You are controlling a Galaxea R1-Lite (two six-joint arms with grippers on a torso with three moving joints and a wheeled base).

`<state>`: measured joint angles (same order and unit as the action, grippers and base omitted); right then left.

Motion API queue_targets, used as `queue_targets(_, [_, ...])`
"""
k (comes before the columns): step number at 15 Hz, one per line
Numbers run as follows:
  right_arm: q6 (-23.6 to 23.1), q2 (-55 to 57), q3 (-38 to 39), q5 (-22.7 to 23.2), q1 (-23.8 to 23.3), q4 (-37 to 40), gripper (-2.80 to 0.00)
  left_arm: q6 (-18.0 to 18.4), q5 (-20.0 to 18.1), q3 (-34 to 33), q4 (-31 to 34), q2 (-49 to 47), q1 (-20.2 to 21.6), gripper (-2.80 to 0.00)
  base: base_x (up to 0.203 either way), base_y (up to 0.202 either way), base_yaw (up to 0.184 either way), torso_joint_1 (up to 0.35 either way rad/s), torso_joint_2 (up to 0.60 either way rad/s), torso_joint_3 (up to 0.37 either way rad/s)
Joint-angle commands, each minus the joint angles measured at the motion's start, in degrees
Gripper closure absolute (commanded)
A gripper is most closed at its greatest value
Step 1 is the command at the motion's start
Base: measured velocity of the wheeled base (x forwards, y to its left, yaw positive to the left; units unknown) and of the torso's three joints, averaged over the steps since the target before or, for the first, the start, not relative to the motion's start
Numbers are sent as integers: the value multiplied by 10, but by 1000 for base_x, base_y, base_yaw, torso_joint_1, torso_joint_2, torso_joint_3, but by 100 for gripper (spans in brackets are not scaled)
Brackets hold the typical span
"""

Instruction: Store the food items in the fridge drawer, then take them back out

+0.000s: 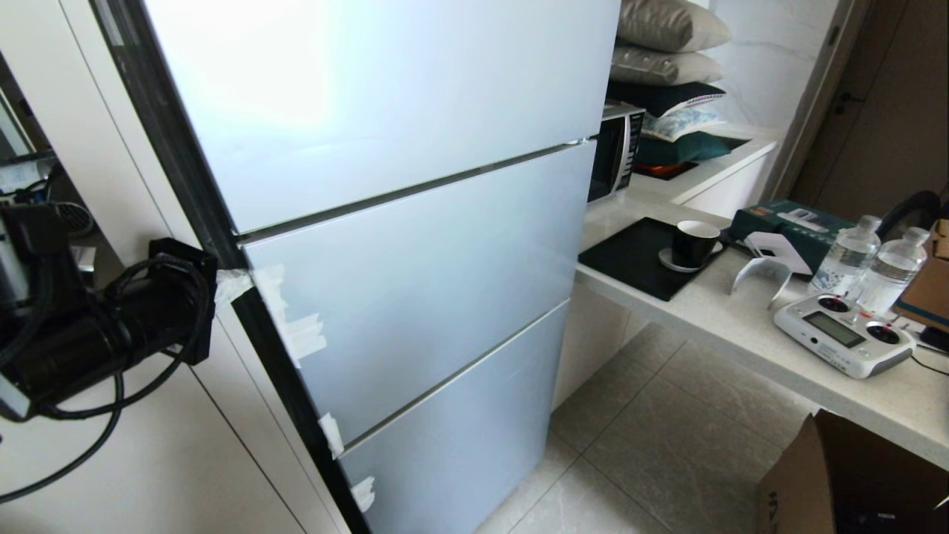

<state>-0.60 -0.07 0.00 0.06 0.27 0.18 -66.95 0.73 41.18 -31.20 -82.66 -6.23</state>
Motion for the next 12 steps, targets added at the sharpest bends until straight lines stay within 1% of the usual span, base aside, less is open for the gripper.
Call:
queue_targets(1, [0, 0, 0, 0, 0, 0, 0, -4, 1, 0, -2, -4, -4, 0, 0, 0, 0, 0, 0, 0])
queue_targets(5, [0, 0, 0, 0, 0, 0, 0, -12, -1, -4, -3, -6, -7, 0, 0, 0, 0, 0, 0, 0])
queue_targets(10, [0, 1, 0, 0, 1, 0, 0, -11, 1, -3, -3, 0, -45, 0, 0, 0, 0, 0, 0, 0])
queue_targets(12, [0, 1, 0, 0, 0, 0, 0, -14, 1, -4, -2, 7, -51, 0, 0, 0, 0, 0, 0, 0])
